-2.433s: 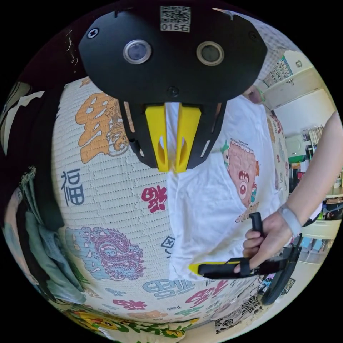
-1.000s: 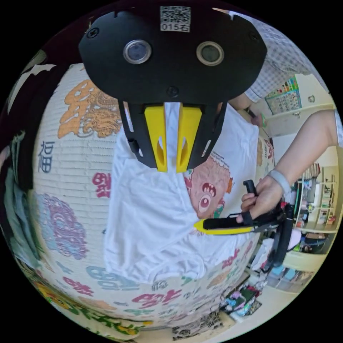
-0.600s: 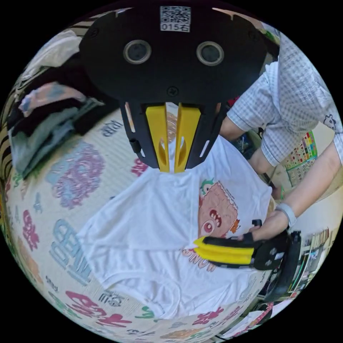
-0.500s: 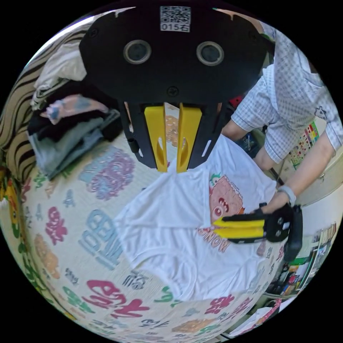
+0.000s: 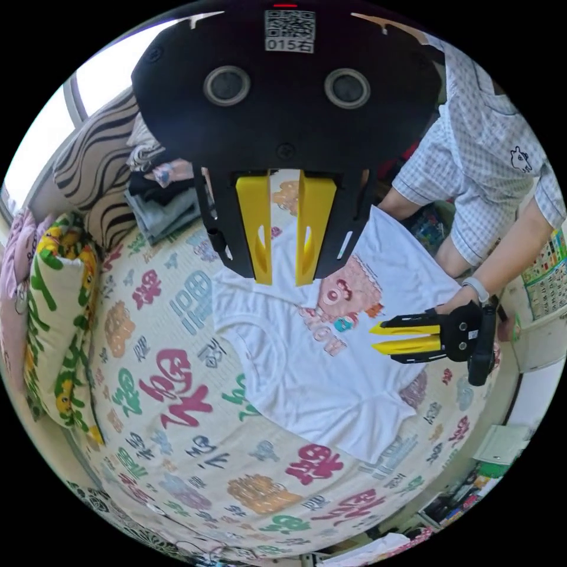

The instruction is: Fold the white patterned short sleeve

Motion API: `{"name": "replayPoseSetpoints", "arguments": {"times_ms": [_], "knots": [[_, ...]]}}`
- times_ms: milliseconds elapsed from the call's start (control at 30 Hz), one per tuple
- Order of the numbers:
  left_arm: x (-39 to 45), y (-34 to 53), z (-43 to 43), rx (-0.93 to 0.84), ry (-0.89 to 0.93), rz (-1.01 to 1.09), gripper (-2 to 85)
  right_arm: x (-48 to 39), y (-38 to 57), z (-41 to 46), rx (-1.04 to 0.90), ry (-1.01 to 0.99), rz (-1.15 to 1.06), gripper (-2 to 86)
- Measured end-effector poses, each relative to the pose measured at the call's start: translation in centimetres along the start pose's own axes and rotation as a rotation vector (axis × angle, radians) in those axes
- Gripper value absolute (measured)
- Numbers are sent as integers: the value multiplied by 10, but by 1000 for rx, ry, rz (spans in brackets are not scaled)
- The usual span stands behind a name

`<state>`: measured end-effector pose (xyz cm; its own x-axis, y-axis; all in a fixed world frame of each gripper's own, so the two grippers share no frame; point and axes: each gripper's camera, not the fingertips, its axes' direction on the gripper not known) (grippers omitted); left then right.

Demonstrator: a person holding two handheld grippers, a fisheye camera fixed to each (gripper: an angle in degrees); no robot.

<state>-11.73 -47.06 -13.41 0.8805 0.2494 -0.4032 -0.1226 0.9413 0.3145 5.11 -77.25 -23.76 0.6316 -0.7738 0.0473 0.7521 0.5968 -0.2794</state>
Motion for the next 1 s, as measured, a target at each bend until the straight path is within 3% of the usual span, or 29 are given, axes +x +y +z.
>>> {"name": "replayPoseSetpoints", "arguments": {"times_ms": [267,433,700,800,1000], "knots": [[-167,92,-64,142,-101,-389,88,-69,-128,13,93,-187,-14,66],[-239,127,-70,193,-29,-552,99,-108,-217,13,164,-261,3,67],[-272,140,-44,177,87,-531,99,-156,-328,34,114,-201,5,81],[-277,147,-40,177,90,-521,78,-165,-345,42,119,-60,37,86],[-282,160,-44,204,105,-518,4,-160,-355,57,76,-47,70,72]]}}
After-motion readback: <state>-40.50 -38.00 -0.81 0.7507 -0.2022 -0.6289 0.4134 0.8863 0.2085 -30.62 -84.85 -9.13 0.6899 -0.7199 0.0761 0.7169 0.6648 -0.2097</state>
